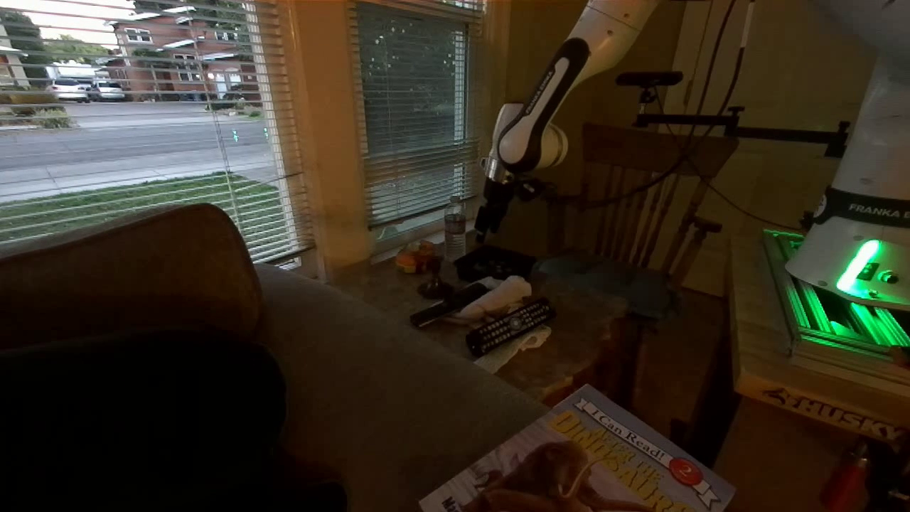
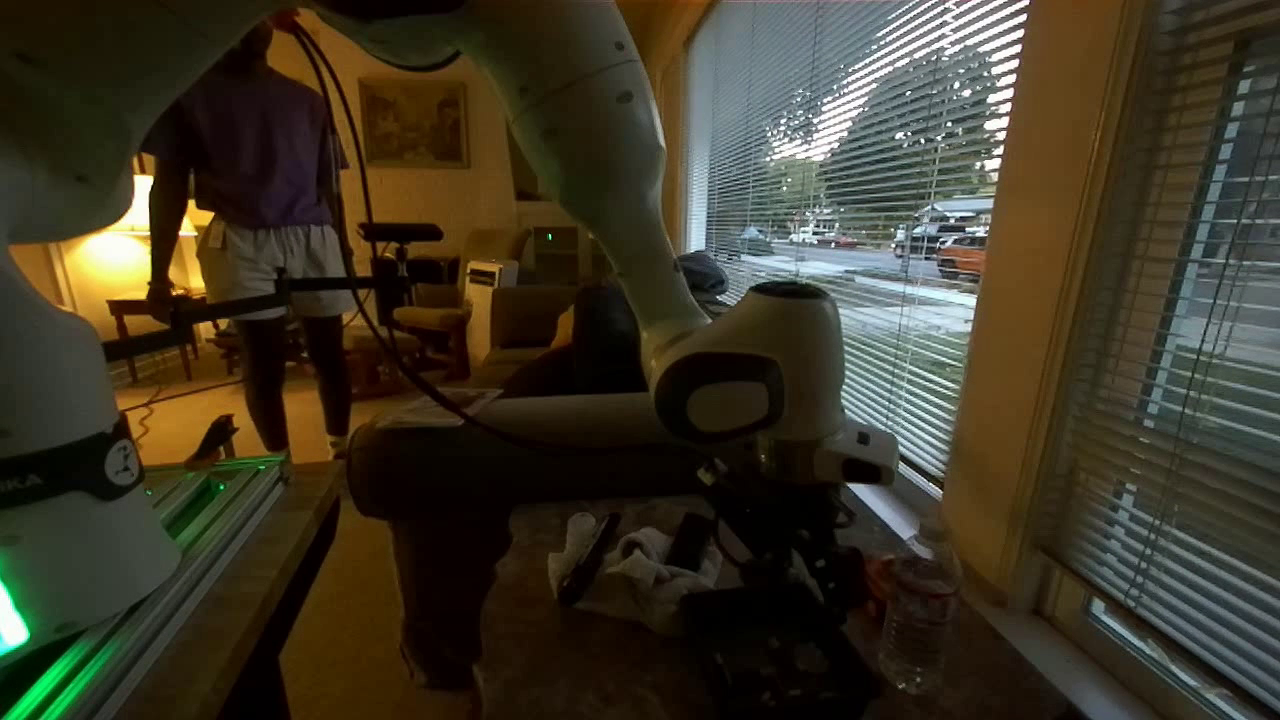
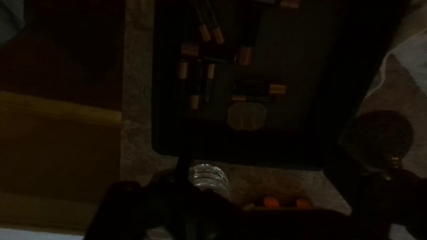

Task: Remove the white object from the black box then put it on top of the brown object.

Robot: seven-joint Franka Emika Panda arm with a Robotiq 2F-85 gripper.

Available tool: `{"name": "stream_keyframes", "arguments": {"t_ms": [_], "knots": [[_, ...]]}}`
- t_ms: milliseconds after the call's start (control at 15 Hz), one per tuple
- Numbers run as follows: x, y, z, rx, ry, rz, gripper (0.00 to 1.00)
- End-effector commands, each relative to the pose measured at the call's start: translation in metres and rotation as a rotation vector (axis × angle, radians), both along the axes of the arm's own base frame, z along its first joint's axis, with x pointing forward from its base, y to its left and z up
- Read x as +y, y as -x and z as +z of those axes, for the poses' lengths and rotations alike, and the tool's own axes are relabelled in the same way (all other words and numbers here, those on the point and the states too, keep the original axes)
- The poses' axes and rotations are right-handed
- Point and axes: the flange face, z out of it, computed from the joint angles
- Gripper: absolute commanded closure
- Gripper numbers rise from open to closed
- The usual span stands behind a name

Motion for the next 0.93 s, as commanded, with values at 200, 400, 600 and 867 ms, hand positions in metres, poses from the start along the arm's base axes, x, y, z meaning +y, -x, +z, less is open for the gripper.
{"name": "stream_keyframes", "arguments": {"t_ms": [200,400,600,867], "knots": [[0.008,-0.006,-0.019,-0.009,0.018,-0.111,0.0],[0.011,-0.004,-0.022,0.0,-0.02,-0.084,0.0],[0.01,0.0,-0.019,0.001,-0.013,-0.098,0.0],[0.006,-0.002,-0.031,-0.003,0.006,-0.096,0.0]]}}
